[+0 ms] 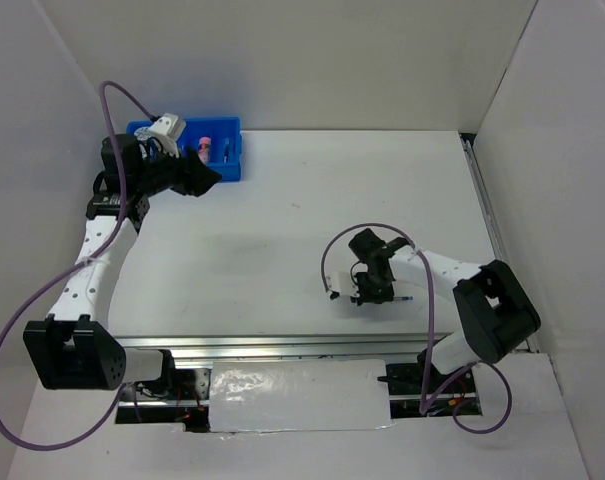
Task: Sort the stationery into containers
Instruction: Pick up the pen from the center of the board.
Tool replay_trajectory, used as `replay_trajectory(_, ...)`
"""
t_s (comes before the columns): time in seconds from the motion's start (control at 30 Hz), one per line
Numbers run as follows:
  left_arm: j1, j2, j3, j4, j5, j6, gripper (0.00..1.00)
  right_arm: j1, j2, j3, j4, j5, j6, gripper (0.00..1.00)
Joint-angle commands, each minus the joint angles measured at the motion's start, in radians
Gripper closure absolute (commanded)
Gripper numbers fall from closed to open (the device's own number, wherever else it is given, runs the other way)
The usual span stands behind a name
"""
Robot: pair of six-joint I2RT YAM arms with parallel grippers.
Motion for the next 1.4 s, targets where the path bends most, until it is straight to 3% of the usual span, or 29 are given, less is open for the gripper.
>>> replay_trajectory(0.0, 0.016, 0.003, -0.031, 0.042, 0.038, -0.021, 0.35, 0.030, 0.042, 0.021, 0.017, -0.021, -0.029, 0.90)
replay_trajectory(0.13, 0.031, -0.013, -0.061, 0.076, 0.063, -0.064, 0.36, 0.025, 0.061, 0.146, -0.013, -0.116, 0.119, 0.98)
replay_trajectory(0.2, 0.039, -0.028, -0.093, 0.116, 0.080, -0.102, 0.36, -0.002, 0.061, 0.291, -0.039, -0.273, 0.194, 1.00)
replay_trajectory(0.3, 0.033, -0.063, -0.155, 0.186, 0.112, -0.168, 0.36, -0.080, 0.059, 0.479, -0.018, -0.511, 0.523, 1.00)
replay_trajectory(0.37, 0.010, -0.083, -0.214, 0.257, 0.127, -0.232, 0.36, -0.148, 0.050, 0.554, 0.104, -0.648, 0.721, 1.00)
replay_trajectory(0.43, -0.043, -0.096, -0.254, 0.309, 0.123, -0.318, 0.35, -0.215, 0.020, 0.550, 0.334, -0.714, 1.051, 1.00)
replay_trajectory(0.5, -0.079, -0.112, -0.328, 0.428, 0.103, -0.384, 0.27, -0.252, -0.014, 0.478, 0.608, -0.748, 1.383, 1.00)
replay_trajectory(0.63, -0.186, -0.113, -0.434, 0.614, 0.088, -0.556, 0.22, -0.298, -0.011, 0.371, 0.901, -0.774, 1.774, 1.00)
replay_trajectory(0.8, -0.255, -0.048, -0.416, 0.579, 0.094, -0.588, 0.22, -0.321, -0.002, 0.230, 1.293, -0.764, 2.235, 1.00)
replay_trajectory(0.97, -0.324, 0.015, -0.399, 0.644, 0.112, -0.696, 0.22, -0.314, 0.021, 0.212, 1.298, -0.725, 2.312, 1.00)
replay_trajectory(1.07, -0.351, 0.052, -0.358, 0.618, 0.103, -0.682, 0.23, -0.321, 0.030, 0.188, 1.364, -0.714, 2.378, 1.00)
replay_trajectory(1.37, -0.401, 0.139, -0.289, 0.705, 0.127, -0.743, 0.24, -0.324, 0.039, 0.180, 1.366, -0.711, 2.382, 1.00)
